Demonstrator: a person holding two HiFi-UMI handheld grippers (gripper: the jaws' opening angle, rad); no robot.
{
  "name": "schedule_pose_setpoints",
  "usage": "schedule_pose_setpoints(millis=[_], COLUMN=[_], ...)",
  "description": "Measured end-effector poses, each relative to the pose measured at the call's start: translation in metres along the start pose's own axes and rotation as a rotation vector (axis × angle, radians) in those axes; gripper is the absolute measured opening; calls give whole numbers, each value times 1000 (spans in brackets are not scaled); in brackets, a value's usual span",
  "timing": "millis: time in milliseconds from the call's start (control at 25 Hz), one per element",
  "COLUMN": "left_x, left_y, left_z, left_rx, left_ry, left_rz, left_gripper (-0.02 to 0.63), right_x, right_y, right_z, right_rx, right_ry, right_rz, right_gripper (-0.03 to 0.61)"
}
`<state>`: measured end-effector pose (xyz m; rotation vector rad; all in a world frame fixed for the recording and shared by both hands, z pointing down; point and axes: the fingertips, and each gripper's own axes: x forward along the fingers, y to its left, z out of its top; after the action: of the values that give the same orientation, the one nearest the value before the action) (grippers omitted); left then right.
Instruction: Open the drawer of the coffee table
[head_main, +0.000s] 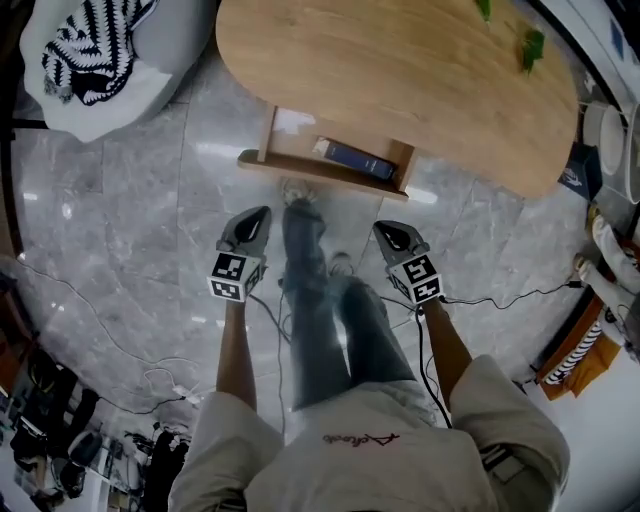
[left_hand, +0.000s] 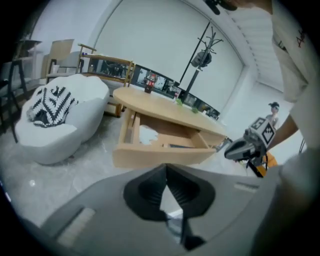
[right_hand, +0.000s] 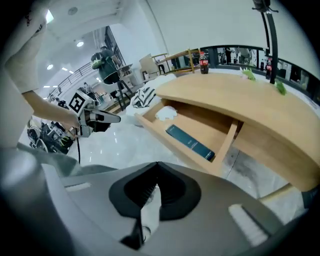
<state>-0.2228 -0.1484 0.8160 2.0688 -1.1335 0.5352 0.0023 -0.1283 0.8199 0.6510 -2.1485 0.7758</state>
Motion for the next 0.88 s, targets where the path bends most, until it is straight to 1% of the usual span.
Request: schedule_pose_setpoints(millis=[160, 400, 520, 640, 720, 880], left_x=[-41, -103, -128, -144, -159, -186], left_y=[-22, -62, -82, -90, -103, -133], left_z=[45, 119, 152, 193, 210, 240], left_rx=[8, 40, 30, 64, 77, 98], left_ry=[0, -34, -72, -125, -140, -181], left_rz=[11, 13, 17, 31, 31, 29], left_gripper=[0, 0, 0, 0, 0, 0], right_x=[-43, -108, -133, -147, -164, -203], right_y=[19, 40, 44, 44, 55, 80], right_z=[46, 135, 174, 221, 240, 263], right_rx=[-4, -28, -54, -80, -84, -97], right_ry=[-23, -112, -162, -239, -271, -330], right_rz=[-27, -79, -91, -101, -99, -99], right_gripper=[3, 3, 4, 3, 4, 4])
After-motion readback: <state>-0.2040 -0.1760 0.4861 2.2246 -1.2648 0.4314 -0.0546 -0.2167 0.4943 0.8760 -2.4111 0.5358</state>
